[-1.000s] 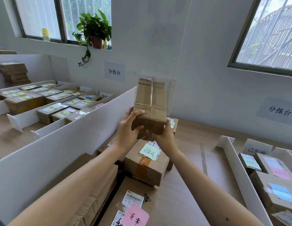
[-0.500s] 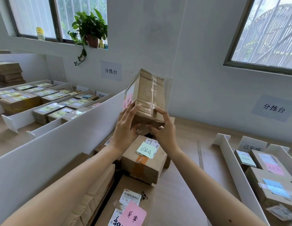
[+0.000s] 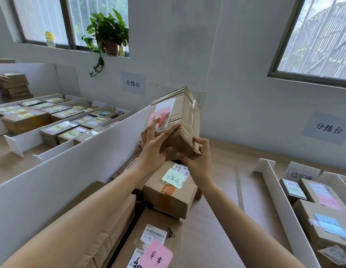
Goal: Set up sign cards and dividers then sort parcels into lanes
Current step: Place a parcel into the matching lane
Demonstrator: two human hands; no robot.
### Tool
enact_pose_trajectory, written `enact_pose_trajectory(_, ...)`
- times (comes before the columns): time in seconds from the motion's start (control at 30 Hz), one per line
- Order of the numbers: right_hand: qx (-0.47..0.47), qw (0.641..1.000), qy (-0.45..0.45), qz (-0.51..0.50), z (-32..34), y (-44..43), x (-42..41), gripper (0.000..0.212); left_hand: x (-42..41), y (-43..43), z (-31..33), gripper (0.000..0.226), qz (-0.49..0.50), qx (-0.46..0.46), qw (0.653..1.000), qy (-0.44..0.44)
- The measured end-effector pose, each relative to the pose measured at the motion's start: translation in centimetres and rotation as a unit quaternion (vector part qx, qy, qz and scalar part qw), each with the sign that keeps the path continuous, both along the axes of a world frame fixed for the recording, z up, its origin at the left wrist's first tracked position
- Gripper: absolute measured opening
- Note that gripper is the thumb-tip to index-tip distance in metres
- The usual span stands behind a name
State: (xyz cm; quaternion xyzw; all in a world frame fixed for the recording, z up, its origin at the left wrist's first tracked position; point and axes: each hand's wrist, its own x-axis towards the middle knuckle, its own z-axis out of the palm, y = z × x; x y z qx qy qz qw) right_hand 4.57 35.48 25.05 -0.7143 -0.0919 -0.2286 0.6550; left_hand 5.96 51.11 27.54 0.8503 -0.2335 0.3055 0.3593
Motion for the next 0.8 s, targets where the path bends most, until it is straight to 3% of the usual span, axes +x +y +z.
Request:
enact_pose_trajectory(0.17, 0.072, 0.99, 0.114, 0.046, 0.1, -0.2, 0.3, 0.072, 0.3, 0.0, -0.6, 0.089, 0.022, 0.062, 0.998, -0.019)
enact_pose_trajectory(0.33, 0.094, 0.978, 0.172, 0.078, 0.3, -0.6, 1.4, 0.113, 0.6, -0.1, -0.8, 0.087, 0.035, 0.096, 0.994, -0.042)
enact_pose_trajectory(0.43, 0.1, 0.972, 0.194, 0.087, 0.3, -0.5, 1.5, 0.124, 0.9, -0.5, -1.0, 0.09, 0.044, 0.128, 0.988, -0.075)
enact_pose_trajectory(0.8, 0.177, 0.962, 0.195, 0.074, 0.1, -0.4, 1.2, 0.095, 1.5, -0.9, -1.6, 0.094, 0.01, 0.225, 0.965, -0.137)
